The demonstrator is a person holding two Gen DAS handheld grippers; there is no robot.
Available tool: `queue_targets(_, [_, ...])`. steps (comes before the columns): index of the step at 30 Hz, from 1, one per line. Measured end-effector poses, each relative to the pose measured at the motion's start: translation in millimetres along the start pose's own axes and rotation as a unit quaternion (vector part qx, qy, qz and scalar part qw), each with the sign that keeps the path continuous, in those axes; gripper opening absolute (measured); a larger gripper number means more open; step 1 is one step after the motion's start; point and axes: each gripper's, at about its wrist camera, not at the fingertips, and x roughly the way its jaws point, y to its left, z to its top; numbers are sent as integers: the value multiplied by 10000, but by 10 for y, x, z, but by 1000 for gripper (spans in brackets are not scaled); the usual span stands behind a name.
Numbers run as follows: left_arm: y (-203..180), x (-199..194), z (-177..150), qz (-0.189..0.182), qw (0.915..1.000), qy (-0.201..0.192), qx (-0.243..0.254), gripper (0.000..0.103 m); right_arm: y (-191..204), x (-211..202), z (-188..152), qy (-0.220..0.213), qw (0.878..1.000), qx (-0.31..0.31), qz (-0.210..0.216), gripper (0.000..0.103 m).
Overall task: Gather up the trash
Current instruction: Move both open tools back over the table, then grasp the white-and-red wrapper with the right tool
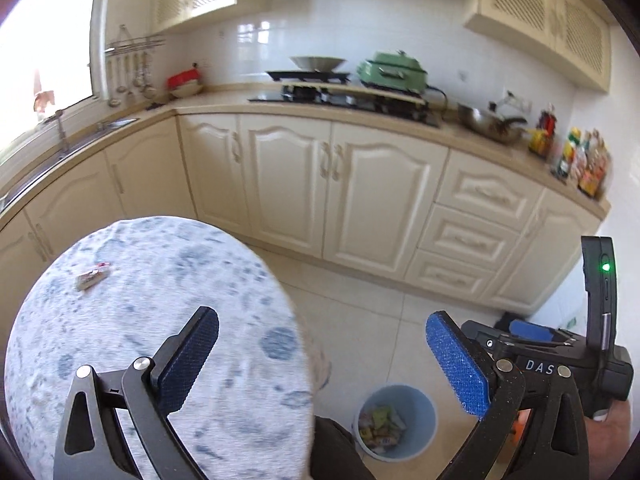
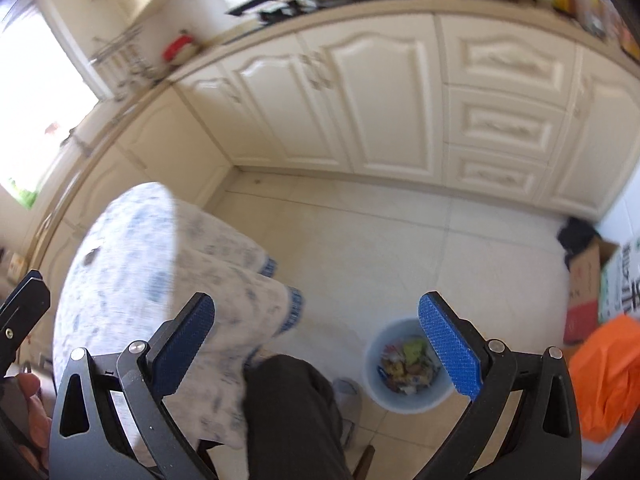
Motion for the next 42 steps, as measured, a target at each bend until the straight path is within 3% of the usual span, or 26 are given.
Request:
queue_targets(6, [523, -616, -89, 382, 9969, -482, -482, 102, 793, -80, 160, -193, 9967, -675, 401, 103])
queue_targets(12, [969, -1103, -245, 964, 9864, -901, -982, 102, 1701, -99, 206, -318, 9840, -1540, 834, 103])
queue_targets(17, [1348, -1421, -384, 1564, 9722, -1135, -1323, 102, 2398, -82, 176, -387, 9690, -2158, 1142, 103])
queue_targets(26, [1815, -1755, -732, 2351, 9458, -1186, -1901, 102, 3511, 130, -25, -298, 9354, -3142, 1595, 103])
queue_targets(32, [2113, -1679, -710, 2652, 9342, -1076, -2131, 102, 3984, 520, -108, -59, 9242, -3451, 1636, 103])
queue_targets(42, [2845, -909, -506, 2786, 9274, -538, -2438, 102, 4356, 1605, -124, 570, 9209, -3618, 1336, 103])
